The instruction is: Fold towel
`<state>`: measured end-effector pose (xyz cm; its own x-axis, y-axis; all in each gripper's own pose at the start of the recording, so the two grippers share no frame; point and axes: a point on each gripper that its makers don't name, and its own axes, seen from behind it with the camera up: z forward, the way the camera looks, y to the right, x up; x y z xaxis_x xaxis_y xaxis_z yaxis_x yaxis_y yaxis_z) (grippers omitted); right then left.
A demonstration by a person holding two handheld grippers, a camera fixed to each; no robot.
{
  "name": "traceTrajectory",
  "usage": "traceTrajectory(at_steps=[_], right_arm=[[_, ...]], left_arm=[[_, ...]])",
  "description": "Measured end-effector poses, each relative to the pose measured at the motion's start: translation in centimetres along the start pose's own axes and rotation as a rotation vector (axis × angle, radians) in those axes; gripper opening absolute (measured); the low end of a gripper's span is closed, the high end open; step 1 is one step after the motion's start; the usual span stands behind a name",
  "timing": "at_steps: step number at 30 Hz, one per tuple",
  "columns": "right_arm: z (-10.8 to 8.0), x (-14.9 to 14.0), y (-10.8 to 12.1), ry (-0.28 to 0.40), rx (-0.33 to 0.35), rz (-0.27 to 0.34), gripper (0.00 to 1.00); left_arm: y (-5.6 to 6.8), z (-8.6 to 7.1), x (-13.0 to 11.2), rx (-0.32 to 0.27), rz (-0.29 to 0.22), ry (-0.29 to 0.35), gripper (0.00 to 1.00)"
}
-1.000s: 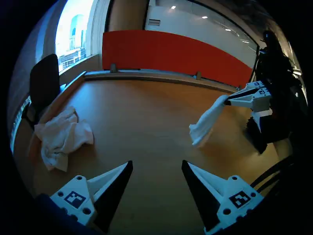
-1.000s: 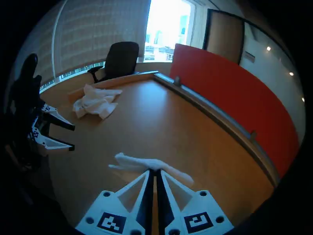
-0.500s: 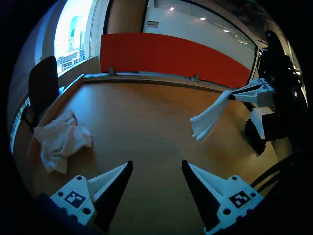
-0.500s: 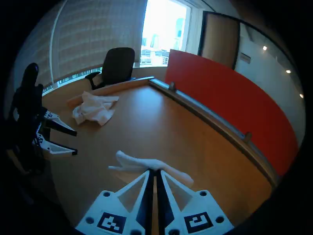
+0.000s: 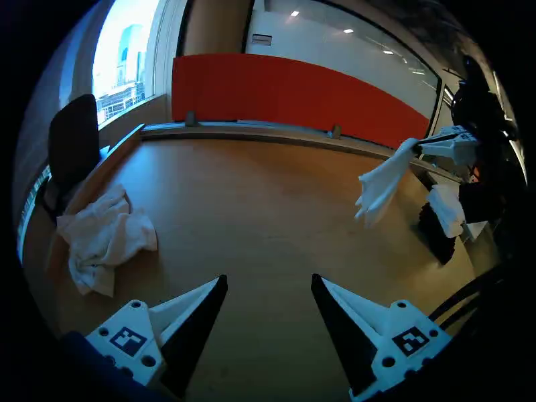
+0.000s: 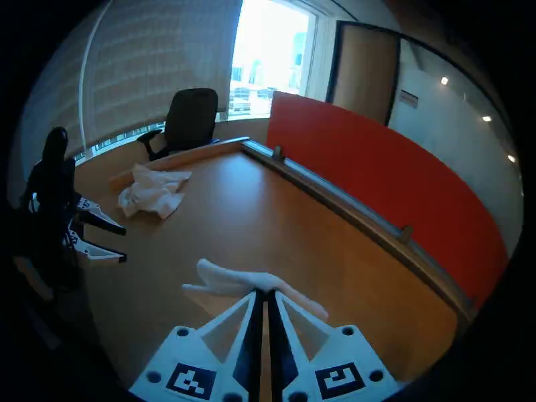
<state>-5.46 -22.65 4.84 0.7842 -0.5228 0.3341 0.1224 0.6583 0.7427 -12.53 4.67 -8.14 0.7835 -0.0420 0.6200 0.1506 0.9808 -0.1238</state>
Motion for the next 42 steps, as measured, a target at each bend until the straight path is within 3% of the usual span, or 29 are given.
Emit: traceTrajectory(at_steps=[22, 42], right_arm=[[-7.8, -2.8, 11.2, -0.001, -0.081, 0.053, 0.05], [-14.7, -6.7, 23.2, -0.033, -0.231, 0.118, 0.05]], left_arm=[[0.8, 1.0, 0.7, 0.011, 0.001, -0.012, 0.93], [1.7, 1.7, 0.9, 0.017, 0.01, -0.029, 0.93]])
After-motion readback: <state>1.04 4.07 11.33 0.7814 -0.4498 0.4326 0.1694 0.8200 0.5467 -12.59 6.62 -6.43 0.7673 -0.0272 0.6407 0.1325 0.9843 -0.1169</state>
